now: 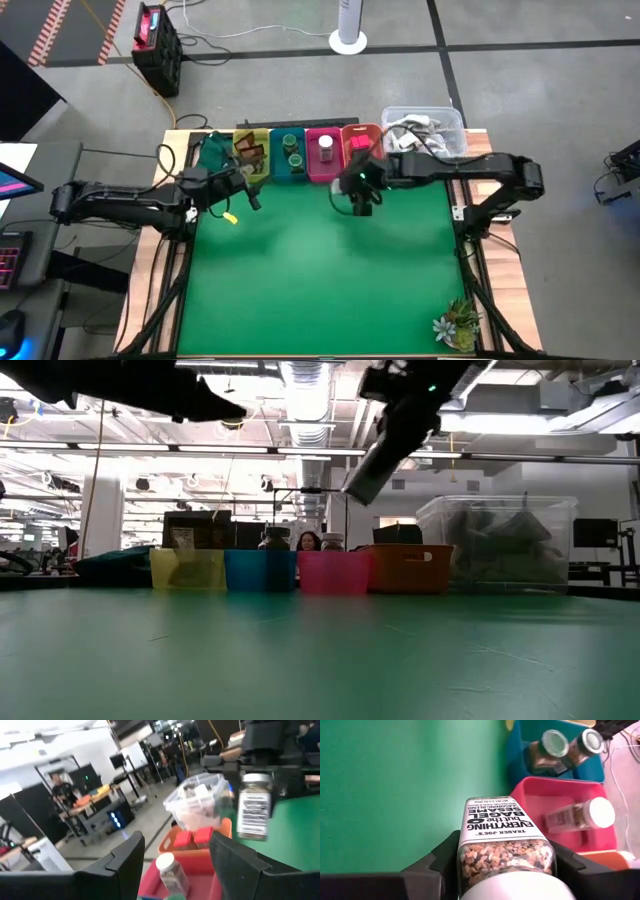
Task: Sort spices by type
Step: Put the white spice seasoning bottle into the pink bin
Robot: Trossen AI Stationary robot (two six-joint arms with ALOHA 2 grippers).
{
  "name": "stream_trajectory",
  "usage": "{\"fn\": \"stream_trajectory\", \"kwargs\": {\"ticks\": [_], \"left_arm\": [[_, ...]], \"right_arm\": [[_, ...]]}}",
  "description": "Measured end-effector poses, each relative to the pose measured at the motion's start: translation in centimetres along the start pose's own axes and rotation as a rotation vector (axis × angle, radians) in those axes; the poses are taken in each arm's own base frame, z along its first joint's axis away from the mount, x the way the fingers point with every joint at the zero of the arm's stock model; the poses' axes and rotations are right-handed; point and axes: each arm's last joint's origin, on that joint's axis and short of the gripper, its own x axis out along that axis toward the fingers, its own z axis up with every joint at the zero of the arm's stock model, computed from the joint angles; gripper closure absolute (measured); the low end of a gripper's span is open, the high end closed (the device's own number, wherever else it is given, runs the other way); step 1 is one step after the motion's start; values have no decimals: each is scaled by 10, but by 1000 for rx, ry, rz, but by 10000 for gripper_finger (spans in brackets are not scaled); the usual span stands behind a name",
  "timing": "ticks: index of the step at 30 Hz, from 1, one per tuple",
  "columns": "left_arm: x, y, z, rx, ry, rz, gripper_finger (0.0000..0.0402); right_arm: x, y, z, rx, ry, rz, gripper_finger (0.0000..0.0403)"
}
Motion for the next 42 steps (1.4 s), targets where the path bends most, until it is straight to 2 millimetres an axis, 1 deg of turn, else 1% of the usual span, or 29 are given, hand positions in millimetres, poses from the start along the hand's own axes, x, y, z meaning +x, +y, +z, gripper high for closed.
{"fn": "stream_trajectory", "kwargs": {"ticks": [2, 7, 10, 14, 16, 21, 27, 29, 36, 42], "left_arm": [[1, 1, -2, -17, 27, 0, 189], [3, 12, 13, -79, 88, 7, 189], [2, 13, 15, -101, 135, -11, 189], [0, 14, 16, -118, 143, -20, 189], [0, 14, 16, -108, 145, -21, 189], [0, 13, 16, -89, 145, -22, 189], [0, 13, 15, -79, 153, -26, 189], [0, 13, 15, -77, 156, -28, 189], [0, 13, 15, -78, 152, -38, 189], [0, 12, 15, -85, 150, -45, 189]], "right_arm": [[12, -10, 5, -8, 18, -4, 181], [50, -33, 19, -56, 105, -6, 181], [69, -50, 26, -52, 152, -8, 181], [95, -72, 29, -52, 217, -10, 181], [103, -81, 30, -52, 246, -20, 181], [113, -94, 32, -75, 269, -32, 181], [124, -94, 22, -116, 330, 2, 181], [127, -97, 19, -109, 344, 4, 178], [127, -107, 16, -90, 330, -19, 172], [126, -106, 15, -92, 326, 16, 170]]}}
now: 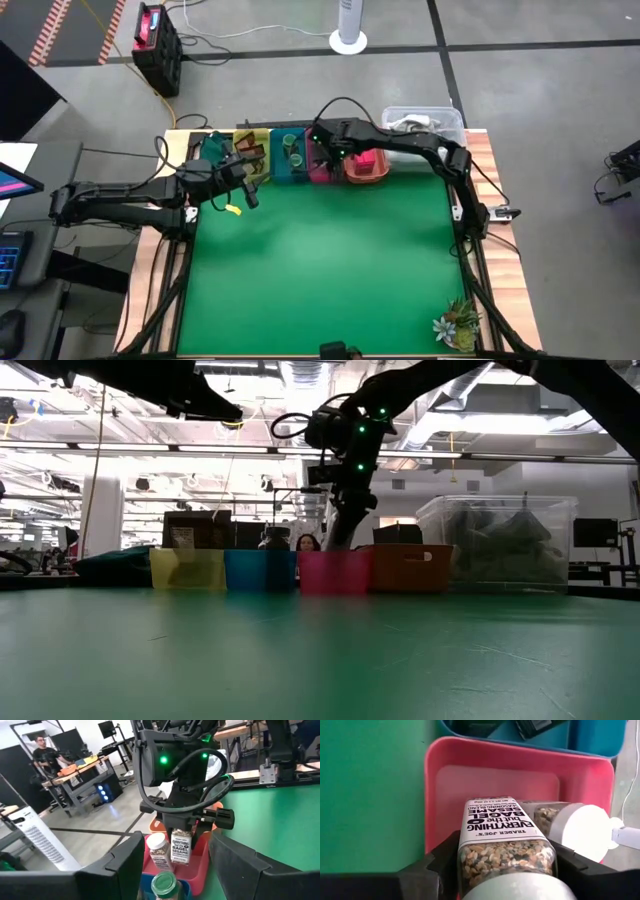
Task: Sort spices by type
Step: Put the white spice seasoning bottle into the pink bin
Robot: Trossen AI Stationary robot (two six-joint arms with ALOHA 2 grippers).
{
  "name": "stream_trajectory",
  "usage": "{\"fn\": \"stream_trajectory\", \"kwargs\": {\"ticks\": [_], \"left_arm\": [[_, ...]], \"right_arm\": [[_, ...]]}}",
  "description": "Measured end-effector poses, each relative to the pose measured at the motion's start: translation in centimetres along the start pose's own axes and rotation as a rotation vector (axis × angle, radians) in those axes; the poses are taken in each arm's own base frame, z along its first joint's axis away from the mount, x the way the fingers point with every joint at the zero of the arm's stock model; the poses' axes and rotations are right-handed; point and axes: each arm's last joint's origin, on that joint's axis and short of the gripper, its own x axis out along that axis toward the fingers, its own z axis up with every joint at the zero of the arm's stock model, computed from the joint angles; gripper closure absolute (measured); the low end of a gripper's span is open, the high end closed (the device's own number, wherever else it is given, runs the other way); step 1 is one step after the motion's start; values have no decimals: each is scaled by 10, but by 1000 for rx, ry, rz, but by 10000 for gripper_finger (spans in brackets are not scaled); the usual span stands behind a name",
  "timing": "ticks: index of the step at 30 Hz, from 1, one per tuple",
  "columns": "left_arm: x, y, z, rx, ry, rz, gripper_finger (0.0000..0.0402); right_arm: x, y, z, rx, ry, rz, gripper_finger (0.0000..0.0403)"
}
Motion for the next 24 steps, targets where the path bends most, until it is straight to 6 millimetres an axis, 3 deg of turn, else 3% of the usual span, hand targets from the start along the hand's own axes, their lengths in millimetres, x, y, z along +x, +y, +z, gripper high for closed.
{"fn": "stream_trajectory", "kwargs": {"ticks": [6, 13, 24], "left_arm": [[0, 0, 0, -7, -4, -15, 189], [0, 0, 0, -8, -4, -15, 189], [0, -1, 0, 0, 0, -16, 189]], "right_arm": [[1, 2, 1, -1, -28, 46, 154], [16, 2, -1, 5, -19, 56, 137], [12, 1, 0, 12, -27, 42, 136]]}}
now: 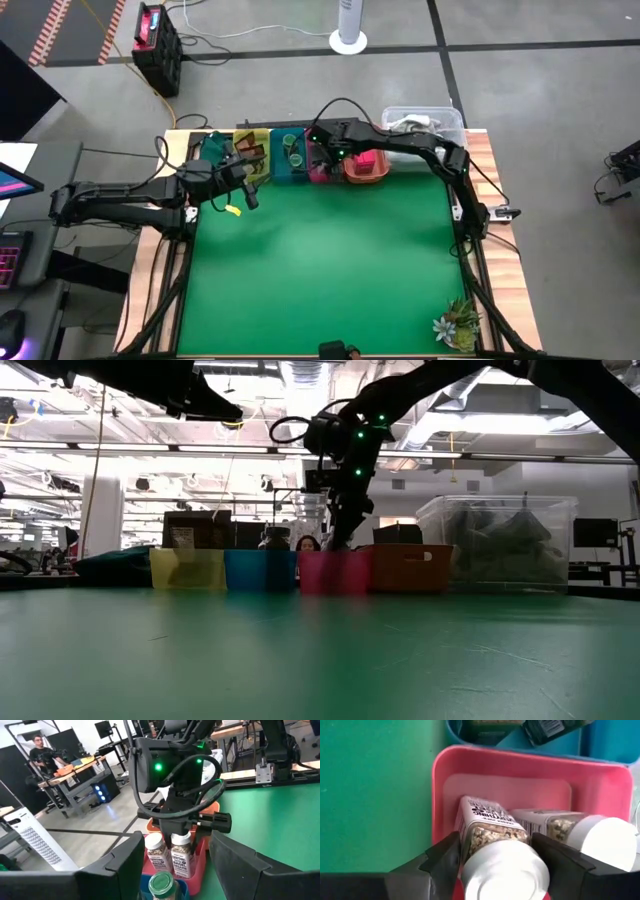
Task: Sort spices by type
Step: Put the white spice seasoning bottle into the pink bin, then return to Home Position
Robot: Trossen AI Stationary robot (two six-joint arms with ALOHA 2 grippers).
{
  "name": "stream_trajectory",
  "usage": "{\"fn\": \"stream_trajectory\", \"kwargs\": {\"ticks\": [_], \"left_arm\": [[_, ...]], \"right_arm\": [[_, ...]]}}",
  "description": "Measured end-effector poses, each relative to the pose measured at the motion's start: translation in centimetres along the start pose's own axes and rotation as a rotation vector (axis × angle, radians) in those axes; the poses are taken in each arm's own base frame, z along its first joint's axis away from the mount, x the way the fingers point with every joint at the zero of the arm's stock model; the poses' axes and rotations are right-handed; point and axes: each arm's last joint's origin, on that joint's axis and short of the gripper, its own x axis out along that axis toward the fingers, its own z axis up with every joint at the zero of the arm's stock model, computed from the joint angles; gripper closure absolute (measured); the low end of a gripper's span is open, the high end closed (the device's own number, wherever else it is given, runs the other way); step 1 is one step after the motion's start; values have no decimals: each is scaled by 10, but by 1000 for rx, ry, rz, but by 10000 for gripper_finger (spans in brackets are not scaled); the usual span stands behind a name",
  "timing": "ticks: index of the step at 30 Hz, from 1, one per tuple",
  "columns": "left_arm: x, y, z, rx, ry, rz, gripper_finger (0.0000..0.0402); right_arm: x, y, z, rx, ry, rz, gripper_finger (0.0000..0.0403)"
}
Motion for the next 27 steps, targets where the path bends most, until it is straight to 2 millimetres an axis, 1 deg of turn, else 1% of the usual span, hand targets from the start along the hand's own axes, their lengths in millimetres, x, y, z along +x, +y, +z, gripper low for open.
{"fn": "stream_trajectory", "kwargs": {"ticks": [4, 11, 13, 23, 27], "left_arm": [[0, 0, 0, 1, 1, 0, 189], [0, 0, 0, 1, 2, 0, 189], [0, 0, 0, 2, 3, -1, 189], [0, 0, -1, 4, 8, -2, 189], [0, -1, -2, 1, 20, -5, 189]], "right_arm": [[-5, -1, 1, 0, -14, -8, 135], [-7, 1, 2, -6, -12, -8, 135], [-10, 0, 3, -3, -10, -7, 135], [-32, -7, 18, -6, -71, -41, 135], [-52, -12, 22, 12, -63, -35, 135]]}}
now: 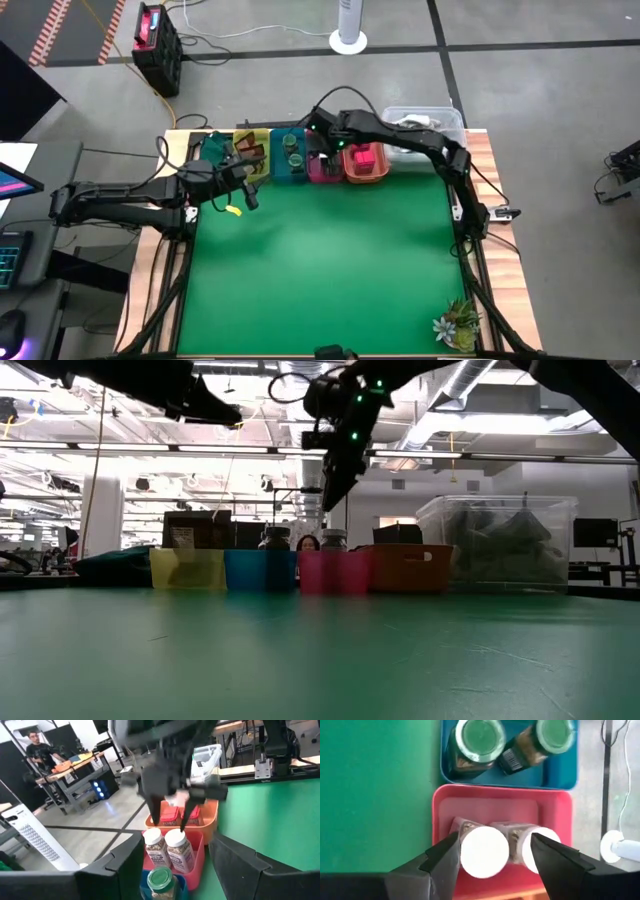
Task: Sort spices by type
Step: Return to Home Position
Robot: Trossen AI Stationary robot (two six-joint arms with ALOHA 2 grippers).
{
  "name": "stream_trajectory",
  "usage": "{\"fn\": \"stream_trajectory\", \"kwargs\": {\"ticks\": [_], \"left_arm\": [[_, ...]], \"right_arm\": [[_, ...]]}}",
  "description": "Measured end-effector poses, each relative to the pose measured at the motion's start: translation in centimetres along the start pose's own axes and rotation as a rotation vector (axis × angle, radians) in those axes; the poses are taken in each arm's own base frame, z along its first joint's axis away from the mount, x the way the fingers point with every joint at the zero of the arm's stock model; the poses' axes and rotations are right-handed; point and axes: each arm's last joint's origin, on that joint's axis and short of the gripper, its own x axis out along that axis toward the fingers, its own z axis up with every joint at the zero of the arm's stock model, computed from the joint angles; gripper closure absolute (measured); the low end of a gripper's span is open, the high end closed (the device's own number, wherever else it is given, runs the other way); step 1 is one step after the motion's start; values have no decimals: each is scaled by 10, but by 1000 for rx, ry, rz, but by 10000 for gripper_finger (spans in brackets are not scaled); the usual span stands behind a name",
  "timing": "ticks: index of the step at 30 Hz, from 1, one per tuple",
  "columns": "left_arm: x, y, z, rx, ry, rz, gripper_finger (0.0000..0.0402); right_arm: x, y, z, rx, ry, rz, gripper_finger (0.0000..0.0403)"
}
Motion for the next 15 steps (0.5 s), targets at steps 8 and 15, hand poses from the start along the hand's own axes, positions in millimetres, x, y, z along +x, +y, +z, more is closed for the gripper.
{"fn": "stream_trajectory", "kwargs": {"ticks": [8, 15], "left_arm": [[-3, 0, -5, -27, 50, -13, 189], [-25, 5, -1, -111, 25, -60, 189]], "right_arm": [[-53, 6, -4, 116, -148, 97, 142], [-77, 43, -43, 201, -412, 2, 158]]}}
